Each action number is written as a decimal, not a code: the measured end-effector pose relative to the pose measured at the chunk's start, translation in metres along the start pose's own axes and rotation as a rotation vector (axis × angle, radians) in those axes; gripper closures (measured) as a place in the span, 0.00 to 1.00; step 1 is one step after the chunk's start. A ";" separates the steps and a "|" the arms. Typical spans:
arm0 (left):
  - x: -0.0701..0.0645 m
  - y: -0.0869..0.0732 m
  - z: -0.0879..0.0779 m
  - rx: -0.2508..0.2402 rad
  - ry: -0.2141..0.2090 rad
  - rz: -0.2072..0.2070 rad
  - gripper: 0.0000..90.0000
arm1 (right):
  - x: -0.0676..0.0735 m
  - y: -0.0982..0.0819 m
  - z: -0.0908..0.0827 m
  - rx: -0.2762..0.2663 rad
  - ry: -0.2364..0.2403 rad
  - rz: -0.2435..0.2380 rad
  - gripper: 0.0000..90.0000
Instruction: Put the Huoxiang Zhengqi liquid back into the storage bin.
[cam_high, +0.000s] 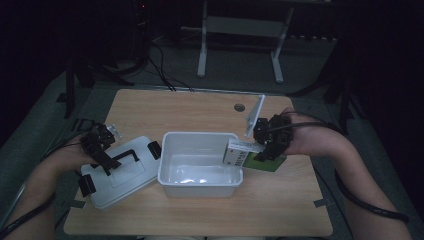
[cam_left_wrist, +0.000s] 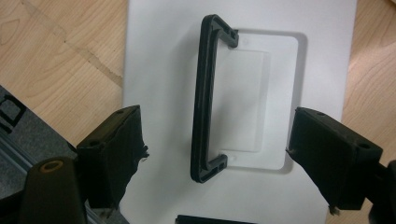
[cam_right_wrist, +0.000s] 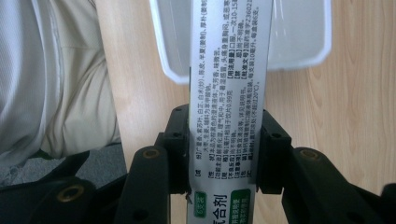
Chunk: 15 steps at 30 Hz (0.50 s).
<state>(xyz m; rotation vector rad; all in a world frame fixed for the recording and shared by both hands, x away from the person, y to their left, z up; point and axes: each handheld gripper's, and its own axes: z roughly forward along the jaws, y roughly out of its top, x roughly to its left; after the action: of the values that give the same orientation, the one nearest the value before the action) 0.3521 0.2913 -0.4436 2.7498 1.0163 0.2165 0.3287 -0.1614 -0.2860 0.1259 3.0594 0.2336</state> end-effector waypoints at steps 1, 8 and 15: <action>0.000 0.000 0.000 0.000 0.002 0.000 0.20 | 0.000 0.004 0.001 0.000 0.004 -0.008 0.71; -0.001 0.001 0.004 0.004 -0.006 0.004 0.20 | 0.000 0.029 0.009 -0.007 0.024 -0.057 0.71; -0.003 0.003 0.005 0.003 -0.013 0.016 0.20 | -0.002 0.051 0.017 -0.026 0.040 -0.080 0.71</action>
<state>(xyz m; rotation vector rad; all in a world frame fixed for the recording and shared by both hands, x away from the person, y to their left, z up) 0.3527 0.2864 -0.4480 2.7595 0.9923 0.1997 0.3360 -0.1091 -0.2949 -0.0034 3.0910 0.2747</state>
